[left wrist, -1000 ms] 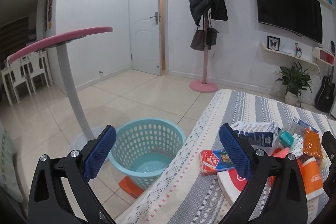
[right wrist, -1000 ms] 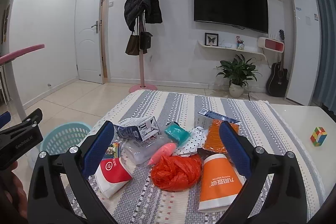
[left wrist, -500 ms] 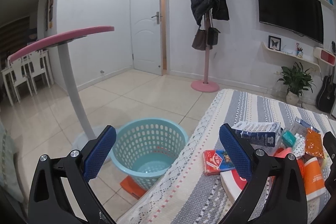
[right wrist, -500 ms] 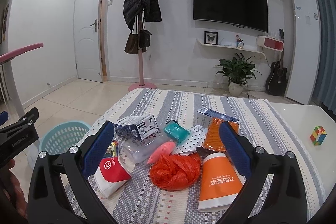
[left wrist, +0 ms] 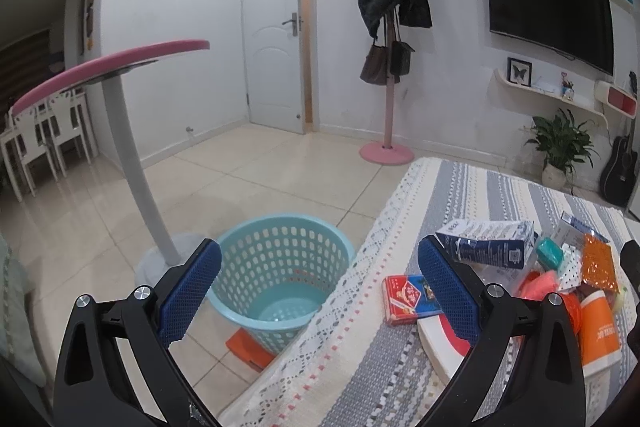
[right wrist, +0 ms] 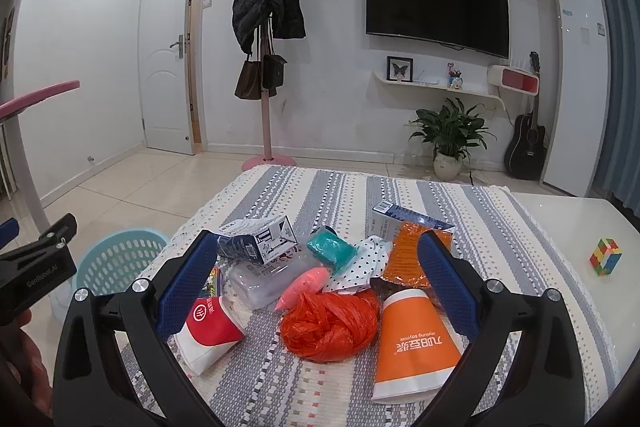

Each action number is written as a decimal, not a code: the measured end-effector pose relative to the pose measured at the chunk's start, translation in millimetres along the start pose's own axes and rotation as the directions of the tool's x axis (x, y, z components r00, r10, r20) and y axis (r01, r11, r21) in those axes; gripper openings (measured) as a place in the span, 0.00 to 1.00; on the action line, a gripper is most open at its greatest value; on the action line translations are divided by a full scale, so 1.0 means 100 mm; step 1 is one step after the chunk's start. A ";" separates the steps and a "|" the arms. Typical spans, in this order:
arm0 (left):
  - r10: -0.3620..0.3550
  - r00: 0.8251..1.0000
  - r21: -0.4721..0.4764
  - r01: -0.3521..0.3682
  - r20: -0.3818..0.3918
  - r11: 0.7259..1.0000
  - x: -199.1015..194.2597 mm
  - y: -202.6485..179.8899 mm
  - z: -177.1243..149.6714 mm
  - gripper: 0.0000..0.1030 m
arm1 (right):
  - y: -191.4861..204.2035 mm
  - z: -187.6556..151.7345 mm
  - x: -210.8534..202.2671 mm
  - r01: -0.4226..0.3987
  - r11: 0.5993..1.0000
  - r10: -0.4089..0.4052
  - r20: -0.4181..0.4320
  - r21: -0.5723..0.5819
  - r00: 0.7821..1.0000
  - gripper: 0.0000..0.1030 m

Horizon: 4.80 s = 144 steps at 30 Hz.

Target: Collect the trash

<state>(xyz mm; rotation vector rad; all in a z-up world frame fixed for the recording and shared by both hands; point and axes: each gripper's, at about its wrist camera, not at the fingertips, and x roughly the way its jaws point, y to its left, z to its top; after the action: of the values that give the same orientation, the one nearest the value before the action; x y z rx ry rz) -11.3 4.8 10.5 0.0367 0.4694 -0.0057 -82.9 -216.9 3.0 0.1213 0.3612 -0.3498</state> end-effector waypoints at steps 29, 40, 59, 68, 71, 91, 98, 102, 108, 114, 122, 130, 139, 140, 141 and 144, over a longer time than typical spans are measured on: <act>-0.311 0.825 0.135 0.416 -0.472 0.899 0.72 -1.00 -0.79 0.92 | -0.97 -0.43 0.37 0.135 0.988 -0.116 -0.233 0.072 0.966 0.66; -0.222 0.826 0.200 0.370 -0.519 0.907 0.86 -1.10 -0.92 0.79 | -1.01 -0.70 0.65 0.075 0.992 -0.033 -0.368 0.101 0.929 0.67; -0.277 0.842 0.181 0.396 -0.462 0.900 0.80 -0.99 -0.82 0.18 | -1.05 -0.92 0.95 0.051 0.989 0.018 -0.463 0.137 0.886 0.80; -0.371 0.821 0.104 0.455 -0.433 0.885 0.70 -0.82 -0.72 0.04 | -0.92 -0.92 0.94 0.069 0.997 -0.044 -0.463 0.039 0.885 0.76; -0.395 0.817 0.098 0.473 -0.419 0.875 0.64 -0.79 -0.69 0.04 | -1.00 -0.89 0.87 0.029 0.995 0.016 -0.452 0.091 0.892 0.74; -0.447 0.848 -0.079 0.444 -0.286 0.893 0.70 0.29 0.34 0.04 | 0.18 0.45 0.52 -0.273 0.962 0.271 -0.169 0.013 0.948 0.71; -0.411 0.859 -0.163 0.378 -0.304 0.911 1.32 0.92 0.58 0.04 | 1.17 0.69 0.86 -0.395 0.916 0.378 -0.179 -0.071 0.908 0.72; -0.394 0.848 -0.201 0.342 -0.354 0.918 1.72 1.13 0.52 0.04 | 1.69 0.65 1.18 -0.438 0.893 0.404 -0.241 -0.104 0.882 0.72; -0.397 0.793 -0.239 0.320 -0.462 0.917 2.33 1.27 0.14 0.01 | 2.22 0.28 1.66 -0.453 0.883 0.382 -0.368 -0.126 0.848 0.72; -0.367 0.769 -0.266 0.262 -0.523 0.928 2.65 1.44 -0.16 0.01 | 2.57 -0.13 2.06 -0.461 0.878 0.343 -0.496 -0.133 0.797 0.75; -0.326 0.823 -0.255 0.228 -0.466 0.940 2.44 1.62 -0.10 0.60 | 2.69 -0.21 2.20 -0.512 0.854 0.388 -0.548 -0.087 0.741 0.78; -0.333 0.851 -0.224 0.261 -0.405 0.939 2.17 1.51 0.13 0.64 | 2.41 -0.15 2.08 -0.504 0.862 0.405 -0.523 -0.055 0.750 0.78; -0.405 0.857 -0.171 0.368 -0.318 0.914 1.63 1.07 0.53 0.64 | 1.83 0.26 1.39 -0.486 0.871 0.429 -0.377 -0.069 0.821 0.78; -0.419 0.853 -0.159 0.388 -0.311 0.908 1.55 0.98 0.57 0.64 | 1.70 0.33 1.29 -0.476 0.877 0.427 -0.349 -0.065 0.834 0.78; -0.436 0.846 -0.148 0.410 -0.305 0.900 1.48 0.89 0.60 0.64 | 1.60 0.39 1.23 -0.468 0.881 0.425 -0.327 -0.063 0.844 0.78; -0.473 0.827 -0.120 0.459 -0.304 0.880 1.32 0.63 0.65 0.64 | 1.19 0.58 0.99 -0.423 0.905 0.400 -0.247 -0.049 0.883 0.78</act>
<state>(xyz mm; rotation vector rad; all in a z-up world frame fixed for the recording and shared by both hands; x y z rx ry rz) 137.1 65.5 11.0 -0.1229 0.8032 -0.4818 65.0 -147.2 26.6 0.1364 0.5712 0.1090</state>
